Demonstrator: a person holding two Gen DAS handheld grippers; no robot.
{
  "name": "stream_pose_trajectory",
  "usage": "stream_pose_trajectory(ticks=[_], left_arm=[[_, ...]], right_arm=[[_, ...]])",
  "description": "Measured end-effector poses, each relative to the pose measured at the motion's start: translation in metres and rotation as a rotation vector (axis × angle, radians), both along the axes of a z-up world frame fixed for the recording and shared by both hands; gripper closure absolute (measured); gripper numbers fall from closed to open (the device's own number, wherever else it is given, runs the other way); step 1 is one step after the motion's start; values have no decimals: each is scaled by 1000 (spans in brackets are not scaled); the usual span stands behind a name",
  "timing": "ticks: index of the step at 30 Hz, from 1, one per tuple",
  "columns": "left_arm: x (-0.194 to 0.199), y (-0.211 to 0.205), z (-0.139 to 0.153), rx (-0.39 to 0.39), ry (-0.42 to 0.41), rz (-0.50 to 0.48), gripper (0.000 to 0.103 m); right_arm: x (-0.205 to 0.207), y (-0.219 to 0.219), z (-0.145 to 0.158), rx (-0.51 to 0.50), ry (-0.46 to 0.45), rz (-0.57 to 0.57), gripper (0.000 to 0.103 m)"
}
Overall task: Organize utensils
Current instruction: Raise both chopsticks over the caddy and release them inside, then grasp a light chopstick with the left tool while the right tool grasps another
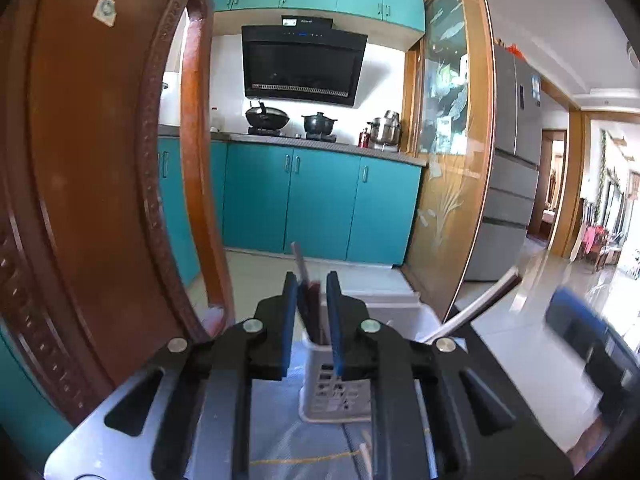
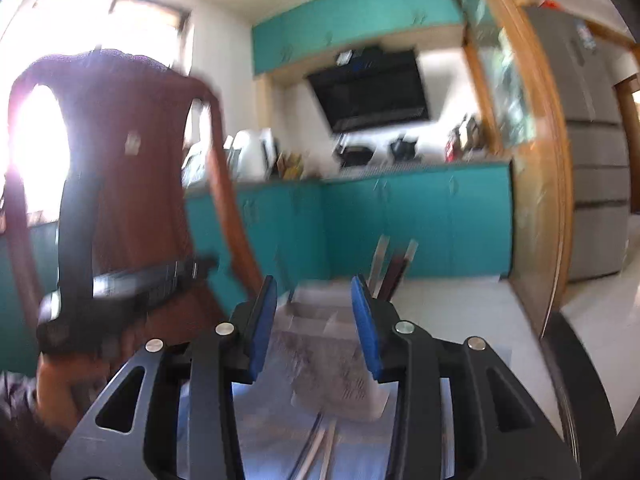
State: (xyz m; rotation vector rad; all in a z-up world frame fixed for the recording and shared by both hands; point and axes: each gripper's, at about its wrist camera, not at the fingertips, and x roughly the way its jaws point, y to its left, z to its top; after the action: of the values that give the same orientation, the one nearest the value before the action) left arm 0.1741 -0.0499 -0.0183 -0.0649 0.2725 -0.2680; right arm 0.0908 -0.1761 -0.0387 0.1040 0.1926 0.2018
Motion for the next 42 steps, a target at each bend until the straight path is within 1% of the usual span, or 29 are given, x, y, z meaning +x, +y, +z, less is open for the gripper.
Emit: stream_pose_trajectory(ticks=[1,3,4,5,6,7,9,12,15,19,23,24,27,32,36,38,41,42], left_arm=[[-1,1,-3,10,3,9,87],[-3,3,-10,31,17,27,87],[-1,4,-12,38,30,33,87],[0,4,-14,41,42,37,86],[2,5,-17,44,59,42,85],[5,6,-21,44,83,48,85],[10,7,-27,43,113,50,85],[13,8,-31,45,138,53,84],[15,9,-34,42,151,57,80],[18,10,-36,42,165,54,79],[19,11,-37,45,167,54,79],[19,11,-38,44,170,56,78],[17,14,-40,42,180,65,78],[20,16,-44,48,211,82,75],[27,18,-54,36,285,70,75],[31,18,-57,34,314,60,75],[33,16,-62,47,342,51,75],[34,15,-64,53,348,49,75]], right_arm=[[3,4,-7,-25,35,15,65],[16,16,-27,-89,157,75,65],[28,23,-40,-122,241,96,65],[41,30,-54,-156,328,96,65],[49,33,-63,-178,380,90,65],[60,37,-77,-205,459,76,65],[75,41,-97,-222,571,54,65],[89,44,-120,-229,682,36,65],[96,46,-137,-241,753,10,65],[96,43,-144,-190,776,7,65],[97,35,-149,-108,797,16,65],[98,32,-148,-101,798,15,66],[98,26,-148,-90,802,-14,75],[96,27,-146,-103,804,-11,75],[97,32,-147,-122,801,5,75],[96,30,-146,-106,805,8,75],[97,22,-146,-76,817,0,90],[97,19,-147,-57,823,0,91]])
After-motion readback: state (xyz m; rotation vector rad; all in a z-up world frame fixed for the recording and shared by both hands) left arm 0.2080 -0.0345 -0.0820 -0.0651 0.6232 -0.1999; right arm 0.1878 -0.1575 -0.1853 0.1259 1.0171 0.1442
